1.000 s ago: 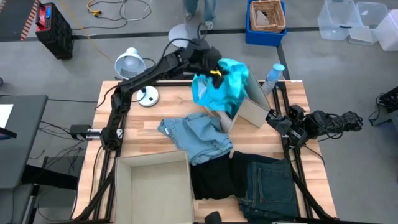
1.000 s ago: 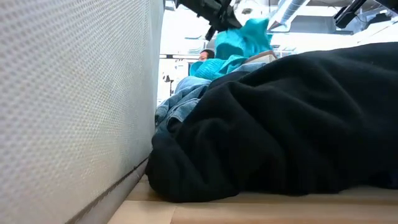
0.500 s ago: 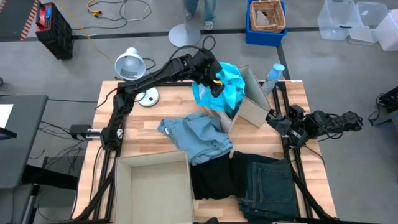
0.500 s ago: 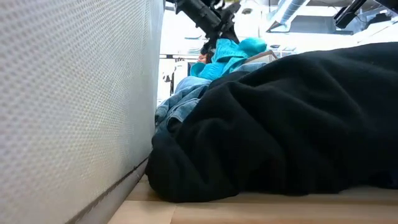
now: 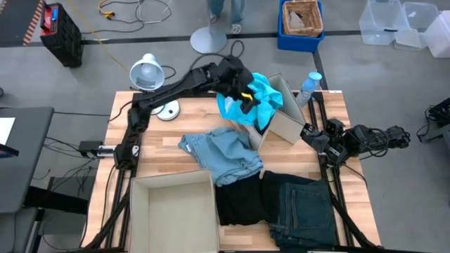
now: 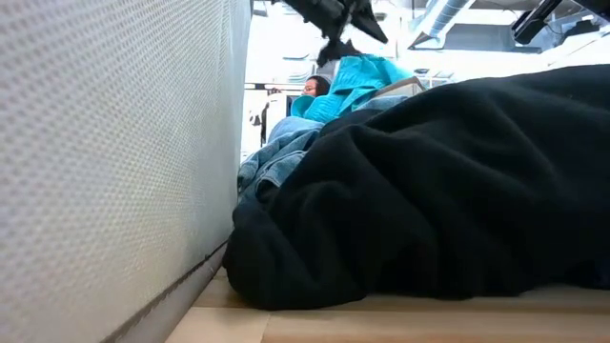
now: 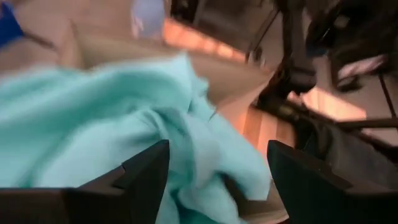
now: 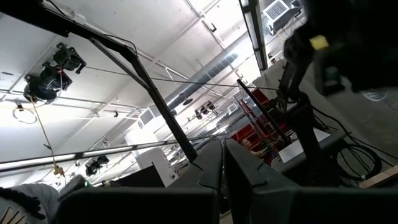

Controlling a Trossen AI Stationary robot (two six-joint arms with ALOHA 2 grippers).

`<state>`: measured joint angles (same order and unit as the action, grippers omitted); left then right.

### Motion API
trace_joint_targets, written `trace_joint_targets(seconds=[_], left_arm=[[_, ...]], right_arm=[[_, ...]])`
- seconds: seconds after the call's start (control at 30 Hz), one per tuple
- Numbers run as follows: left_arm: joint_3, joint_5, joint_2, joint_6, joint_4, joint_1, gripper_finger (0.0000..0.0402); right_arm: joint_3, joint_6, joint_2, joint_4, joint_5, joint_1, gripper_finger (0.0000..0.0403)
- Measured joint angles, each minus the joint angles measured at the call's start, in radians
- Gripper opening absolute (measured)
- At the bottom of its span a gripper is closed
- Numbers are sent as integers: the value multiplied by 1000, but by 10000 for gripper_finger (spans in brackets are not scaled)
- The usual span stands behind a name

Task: Sort clothes
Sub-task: Put the blue shirt into the top laundry organizer

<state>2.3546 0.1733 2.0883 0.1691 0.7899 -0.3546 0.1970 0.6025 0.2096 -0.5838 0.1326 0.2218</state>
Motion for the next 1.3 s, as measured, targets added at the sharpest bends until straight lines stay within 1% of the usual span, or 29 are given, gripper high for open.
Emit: trace_joint_targets(seconds=[0.13, 0.2, 0.27, 0.3, 0.4, 0.47, 0.57, 0.6, 0.67, 0.73, 0.83, 0.9, 1.0, 1.07, 1.17, 1.23, 1.3], left_arm=[[0, -83, -73, -53, 13, -4, 259], [1, -155, -93, -61, 63, -16, 258], [1, -258, -95, -16, 126, -43, 258], [0, -290, -93, 21, 167, -62, 258], [-2, -336, -82, 170, 280, -118, 258], [-2, -331, -76, 219, 327, -145, 258], [-4, -303, -64, 237, 362, -166, 258], [-6, -274, -60, 242, 356, -169, 258], [-20, -181, -56, 248, 362, -182, 258], [-57, -135, -57, 247, 342, -179, 258], [-119, -121, -57, 249, 310, -164, 258], [-134, -119, -53, 248, 308, -155, 256], [-163, -119, -59, 198, 235, -141, 246], [-167, -119, -58, 179, 227, -136, 233], [-168, -119, -57, 175, 208, -130, 201], [-168, -115, -57, 167, 176, -127, 170], [-168, -79, -57, 157, 145, -126, 131]], right_arm=[[0, 0, 0, 2, 0, 0, 36], [0, 0, 0, 2, 0, 0, 36], [0, 0, 0, 2, 0, 0, 36], [0, 0, 0, 2, 0, 0, 36], [0, 0, 0, 2, 0, 0, 36], [0, 0, 0, 2, 0, 0, 36], [0, 0, 0, 2, 0, 0, 36], [0, 0, 0, 2, 0, 0, 36], [0, -1, 0, 2, 0, 0, 36], [0, -5, 0, 2, 0, 0, 36], [0, -6, 0, 3, 0, 0, 36], [0, -8, 0, 3, 0, 0, 36], [0, -8, 0, 3, 0, 0, 36], [0, -8, 0, 3, 0, 0, 36], [0, -8, 0, 3, 0, 0, 36], [0, -8, 0, 3, 0, 0, 36], [0, -8, 0, 3, 0, 0, 36]])
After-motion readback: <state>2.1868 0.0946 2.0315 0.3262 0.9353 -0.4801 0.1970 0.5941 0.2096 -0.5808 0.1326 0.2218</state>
